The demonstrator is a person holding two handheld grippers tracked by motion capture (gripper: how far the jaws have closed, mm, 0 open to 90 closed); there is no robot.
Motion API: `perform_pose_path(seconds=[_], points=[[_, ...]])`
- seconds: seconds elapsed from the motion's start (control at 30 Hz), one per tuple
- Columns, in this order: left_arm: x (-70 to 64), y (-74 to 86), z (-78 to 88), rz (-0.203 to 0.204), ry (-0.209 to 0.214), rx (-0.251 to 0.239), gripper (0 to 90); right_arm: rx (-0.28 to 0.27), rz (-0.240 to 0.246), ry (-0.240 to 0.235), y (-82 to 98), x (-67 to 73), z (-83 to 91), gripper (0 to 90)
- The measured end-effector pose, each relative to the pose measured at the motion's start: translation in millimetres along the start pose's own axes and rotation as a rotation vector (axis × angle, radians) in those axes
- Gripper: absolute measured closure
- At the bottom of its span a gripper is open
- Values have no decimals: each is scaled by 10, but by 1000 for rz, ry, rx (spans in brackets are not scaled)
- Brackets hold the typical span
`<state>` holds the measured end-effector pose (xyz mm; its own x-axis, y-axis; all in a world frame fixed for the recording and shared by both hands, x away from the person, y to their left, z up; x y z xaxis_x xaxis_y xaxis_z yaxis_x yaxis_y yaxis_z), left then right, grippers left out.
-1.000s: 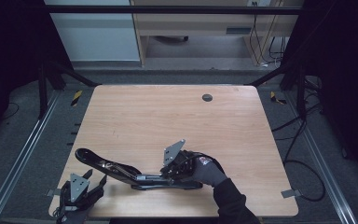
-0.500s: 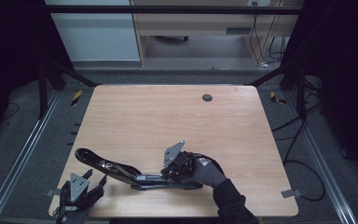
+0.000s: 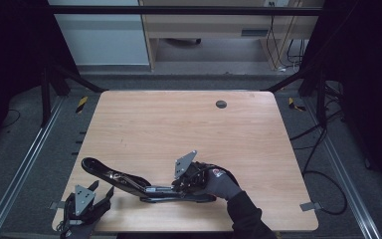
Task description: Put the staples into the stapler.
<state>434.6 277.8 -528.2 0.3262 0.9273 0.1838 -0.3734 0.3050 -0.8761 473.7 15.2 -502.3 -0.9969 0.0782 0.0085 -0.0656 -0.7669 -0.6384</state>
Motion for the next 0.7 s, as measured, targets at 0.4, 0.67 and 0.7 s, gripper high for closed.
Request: perform_pose_path(seconds=[0.4, 0.67, 0.7], points=[[1, -1, 0, 2, 0, -1, 422, -1, 3, -4, 4, 1, -3, 780], [-1, 0, 3, 2, 3, 0, 422, 10, 8, -9, 12, 1, -19, 779], [-1, 0, 4, 2, 3, 0, 422, 10, 11, -9, 12, 1, -20, 779]])
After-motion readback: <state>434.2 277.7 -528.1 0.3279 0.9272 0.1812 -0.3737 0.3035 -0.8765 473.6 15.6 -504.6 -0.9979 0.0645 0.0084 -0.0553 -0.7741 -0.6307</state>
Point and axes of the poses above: each handheld gripper's, and its own axes: z roughly backward along the jaws, y roughly out of its underside, x roughly to its left, the point moved 8 cm from there along -z, roughly forward along the jaws, and after that the axes turned 2 degrees about -z, right-handed, at the moved point
